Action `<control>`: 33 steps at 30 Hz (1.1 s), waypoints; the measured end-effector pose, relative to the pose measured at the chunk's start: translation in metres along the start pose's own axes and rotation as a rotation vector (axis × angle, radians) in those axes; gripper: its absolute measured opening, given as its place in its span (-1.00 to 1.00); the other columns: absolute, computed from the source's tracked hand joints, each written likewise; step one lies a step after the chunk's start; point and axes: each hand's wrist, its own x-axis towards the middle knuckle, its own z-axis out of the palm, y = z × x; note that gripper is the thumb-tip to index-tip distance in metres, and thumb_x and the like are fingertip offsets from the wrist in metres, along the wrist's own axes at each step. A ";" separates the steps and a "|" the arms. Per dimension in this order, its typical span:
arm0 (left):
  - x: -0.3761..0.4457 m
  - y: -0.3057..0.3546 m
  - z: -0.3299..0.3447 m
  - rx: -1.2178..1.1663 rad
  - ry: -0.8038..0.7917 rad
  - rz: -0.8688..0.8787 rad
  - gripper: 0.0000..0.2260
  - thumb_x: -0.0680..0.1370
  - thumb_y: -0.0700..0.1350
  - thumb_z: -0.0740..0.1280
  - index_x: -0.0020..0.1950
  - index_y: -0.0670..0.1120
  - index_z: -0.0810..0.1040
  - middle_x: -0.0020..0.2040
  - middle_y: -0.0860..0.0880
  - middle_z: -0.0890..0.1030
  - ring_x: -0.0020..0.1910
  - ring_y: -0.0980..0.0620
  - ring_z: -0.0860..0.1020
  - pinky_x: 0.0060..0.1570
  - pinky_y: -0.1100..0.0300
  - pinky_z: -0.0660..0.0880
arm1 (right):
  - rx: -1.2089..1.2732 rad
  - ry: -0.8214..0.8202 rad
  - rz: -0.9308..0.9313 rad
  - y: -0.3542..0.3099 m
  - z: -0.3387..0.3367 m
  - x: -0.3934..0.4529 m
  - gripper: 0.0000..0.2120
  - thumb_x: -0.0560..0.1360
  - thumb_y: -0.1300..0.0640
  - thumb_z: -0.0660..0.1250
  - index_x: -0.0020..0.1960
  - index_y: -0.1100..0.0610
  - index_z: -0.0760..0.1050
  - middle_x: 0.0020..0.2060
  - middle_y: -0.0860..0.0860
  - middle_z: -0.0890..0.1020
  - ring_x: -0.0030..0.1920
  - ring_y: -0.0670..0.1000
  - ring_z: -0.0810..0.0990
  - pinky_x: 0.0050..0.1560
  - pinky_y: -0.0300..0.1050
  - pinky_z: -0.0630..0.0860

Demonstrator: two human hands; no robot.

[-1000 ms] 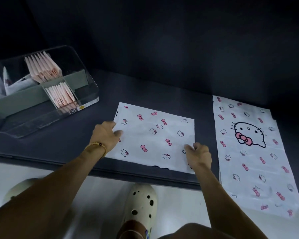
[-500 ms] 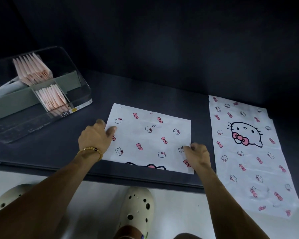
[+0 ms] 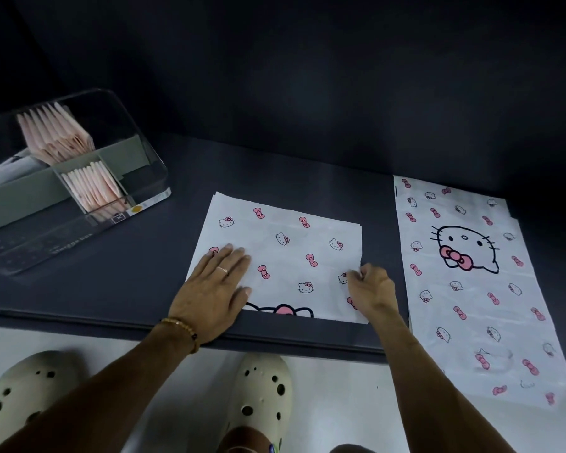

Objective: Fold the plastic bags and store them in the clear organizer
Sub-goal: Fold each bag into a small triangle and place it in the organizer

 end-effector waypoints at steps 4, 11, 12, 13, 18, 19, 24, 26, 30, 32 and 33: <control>-0.001 0.000 0.001 0.015 0.003 -0.018 -0.43 0.57 0.17 -0.01 0.49 -0.10 0.26 0.49 -0.06 0.30 0.50 -0.05 0.18 0.48 0.01 0.09 | -0.082 0.132 0.039 -0.001 0.005 -0.009 -0.84 0.53 0.05 0.24 -0.01 0.14 0.43 -0.18 0.12 0.58 -0.14 0.19 0.57 -0.21 -0.10 0.42; 0.000 0.001 0.001 0.010 -0.003 -0.018 -0.42 0.55 0.18 0.07 0.45 -0.13 0.35 0.44 -0.09 0.37 0.46 -0.09 0.26 0.44 -0.05 0.19 | -0.263 0.291 -0.788 -0.039 0.070 -0.065 -0.58 0.47 0.11 0.35 0.27 0.26 0.48 0.31 0.21 0.49 0.33 0.21 0.45 0.29 0.13 0.43; -0.001 0.000 0.001 -0.001 0.000 -0.018 -0.43 0.55 0.17 0.08 0.44 -0.14 0.37 0.43 -0.10 0.38 0.46 -0.09 0.27 0.44 -0.05 0.19 | -0.276 0.165 -0.838 -0.046 0.085 -0.074 -0.57 0.54 0.07 0.24 0.34 0.24 0.43 0.39 0.19 0.41 0.42 0.17 0.36 0.39 0.13 0.34; -0.001 -0.001 0.000 -0.010 0.002 -0.021 -0.44 0.54 0.15 0.08 0.43 -0.15 0.38 0.42 -0.10 0.39 0.45 -0.09 0.28 0.44 -0.04 0.19 | -0.295 0.069 -0.856 -0.049 0.097 -0.080 -0.54 0.59 0.03 0.10 0.42 0.21 0.36 0.46 0.16 0.33 0.49 0.14 0.25 0.46 0.13 0.22; -0.002 -0.006 0.000 -0.028 0.027 0.001 -0.45 0.51 0.13 0.14 0.40 -0.17 0.41 0.42 -0.10 0.39 0.45 -0.10 0.28 0.44 -0.03 0.19 | -0.534 0.024 -0.960 -0.019 0.091 -0.063 -0.44 0.63 -0.13 -0.07 0.55 0.10 0.15 0.55 0.05 0.11 0.55 0.06 0.00 0.51 0.13 0.00; -0.003 -0.005 0.000 -0.028 0.025 0.003 -0.45 0.51 0.13 0.14 0.40 -0.16 0.40 0.43 -0.10 0.38 0.45 -0.10 0.27 0.44 -0.02 0.18 | -0.580 0.012 -0.974 -0.011 0.083 -0.058 -0.41 0.62 -0.19 -0.07 0.56 0.06 0.11 0.56 0.03 0.07 0.55 0.05 -0.03 0.51 0.13 -0.03; -0.002 -0.006 0.000 -0.028 0.024 -0.009 -0.47 0.52 0.14 0.17 0.41 -0.09 0.39 0.45 -0.08 0.36 0.47 -0.08 0.24 0.45 0.00 0.12 | -0.723 -0.043 -0.908 0.030 0.038 -0.034 -0.39 0.60 -0.29 -0.21 0.57 -0.05 -0.10 0.57 -0.01 -0.09 0.56 0.01 -0.16 0.53 0.10 -0.07; -0.001 -0.006 -0.002 -0.036 0.029 -0.002 -0.51 0.51 0.13 0.17 0.38 -0.05 0.44 0.44 -0.09 0.38 0.46 -0.11 0.26 0.44 -0.03 0.14 | -0.709 -0.043 -0.907 0.039 0.023 -0.032 -0.41 0.61 -0.24 -0.18 0.57 -0.02 0.00 0.56 0.02 -0.01 0.56 0.04 -0.07 0.53 0.10 0.00; -0.003 -0.005 -0.001 -0.036 0.031 0.005 -0.63 0.51 0.12 0.20 0.26 0.03 0.51 0.43 -0.13 0.38 0.46 -0.14 0.26 0.43 -0.08 0.17 | -0.678 0.035 -0.960 0.031 0.024 -0.049 -0.48 0.59 -0.15 0.02 0.43 0.08 0.36 0.45 0.10 0.35 0.49 0.11 0.25 0.46 0.08 0.18; -0.003 -0.004 -0.002 -0.033 0.042 0.011 -0.65 0.52 0.12 0.18 0.23 0.04 0.52 0.42 -0.15 0.38 0.46 -0.15 0.26 0.43 -0.08 0.17 | -0.605 0.053 -0.994 0.024 0.033 -0.059 -0.62 0.56 -0.09 0.15 0.27 0.09 0.47 0.33 0.09 0.48 0.41 0.11 0.36 0.41 0.04 0.31; -0.003 -0.004 -0.001 -0.038 0.044 0.017 -0.64 0.53 0.14 0.15 0.23 0.05 0.51 0.43 -0.15 0.37 0.46 -0.15 0.25 0.44 -0.07 0.16 | -0.582 0.056 -0.994 0.022 0.037 -0.062 -0.70 0.56 -0.03 0.20 0.20 0.10 0.49 0.28 0.10 0.52 0.38 0.11 0.40 0.37 0.02 0.37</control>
